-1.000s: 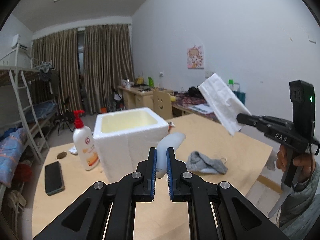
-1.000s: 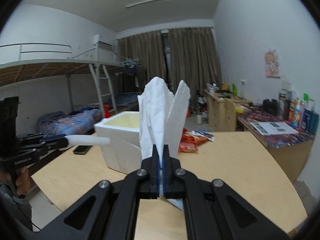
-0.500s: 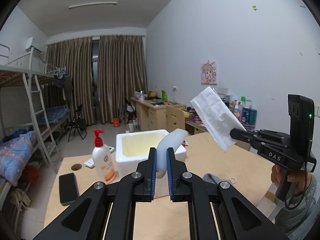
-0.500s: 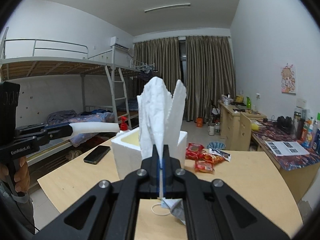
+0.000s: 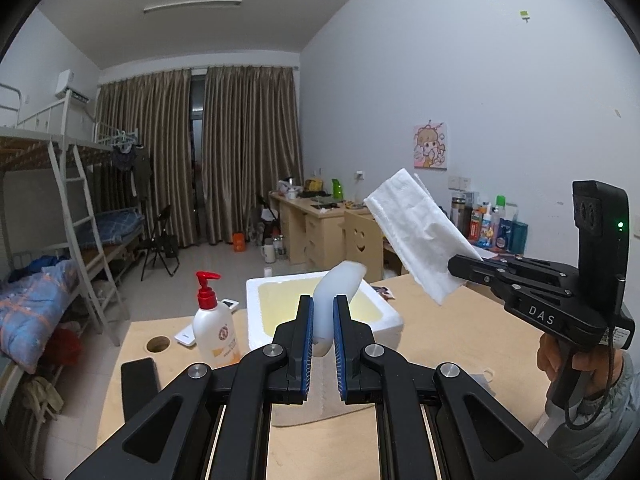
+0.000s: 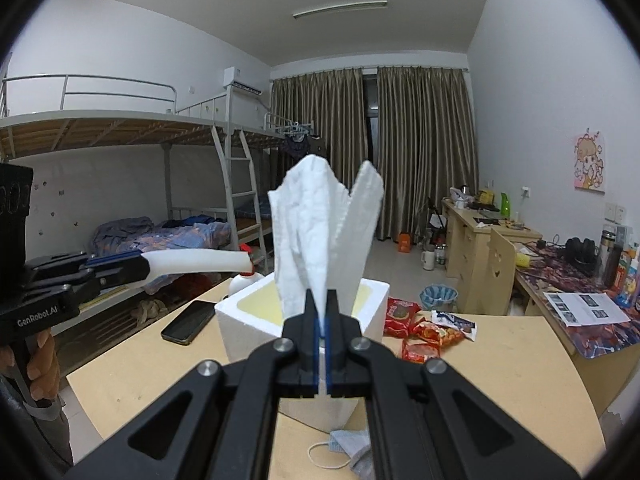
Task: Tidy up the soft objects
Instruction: 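Carry the foam tube and paper towel with both tools over the foam box, then open the left tool to drop the foam tube into the box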
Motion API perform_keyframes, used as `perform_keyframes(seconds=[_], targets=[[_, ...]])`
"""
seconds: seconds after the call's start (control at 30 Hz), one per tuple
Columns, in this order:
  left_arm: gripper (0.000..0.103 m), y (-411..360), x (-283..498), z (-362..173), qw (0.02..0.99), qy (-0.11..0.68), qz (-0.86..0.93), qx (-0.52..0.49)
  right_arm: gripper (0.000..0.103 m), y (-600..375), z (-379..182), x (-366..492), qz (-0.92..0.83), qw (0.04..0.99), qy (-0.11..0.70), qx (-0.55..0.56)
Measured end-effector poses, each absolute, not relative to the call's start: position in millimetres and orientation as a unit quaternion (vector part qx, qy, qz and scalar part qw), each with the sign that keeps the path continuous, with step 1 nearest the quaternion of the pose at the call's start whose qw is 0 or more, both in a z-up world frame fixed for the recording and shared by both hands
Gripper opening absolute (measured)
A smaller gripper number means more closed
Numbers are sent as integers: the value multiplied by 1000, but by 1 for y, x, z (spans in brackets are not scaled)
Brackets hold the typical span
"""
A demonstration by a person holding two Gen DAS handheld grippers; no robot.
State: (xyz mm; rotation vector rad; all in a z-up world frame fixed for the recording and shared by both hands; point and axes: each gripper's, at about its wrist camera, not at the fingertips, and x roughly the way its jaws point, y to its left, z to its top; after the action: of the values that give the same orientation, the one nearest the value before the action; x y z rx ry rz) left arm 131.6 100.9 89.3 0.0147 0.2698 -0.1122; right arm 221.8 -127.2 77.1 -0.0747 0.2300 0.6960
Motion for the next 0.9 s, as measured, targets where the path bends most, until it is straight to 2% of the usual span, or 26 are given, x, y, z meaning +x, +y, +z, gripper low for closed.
perform_keyframes(seconds=[0.9], targets=[[10, 118, 242, 78, 980, 186, -71, -5, 3, -84, 83, 284, 334, 930, 144, -52]])
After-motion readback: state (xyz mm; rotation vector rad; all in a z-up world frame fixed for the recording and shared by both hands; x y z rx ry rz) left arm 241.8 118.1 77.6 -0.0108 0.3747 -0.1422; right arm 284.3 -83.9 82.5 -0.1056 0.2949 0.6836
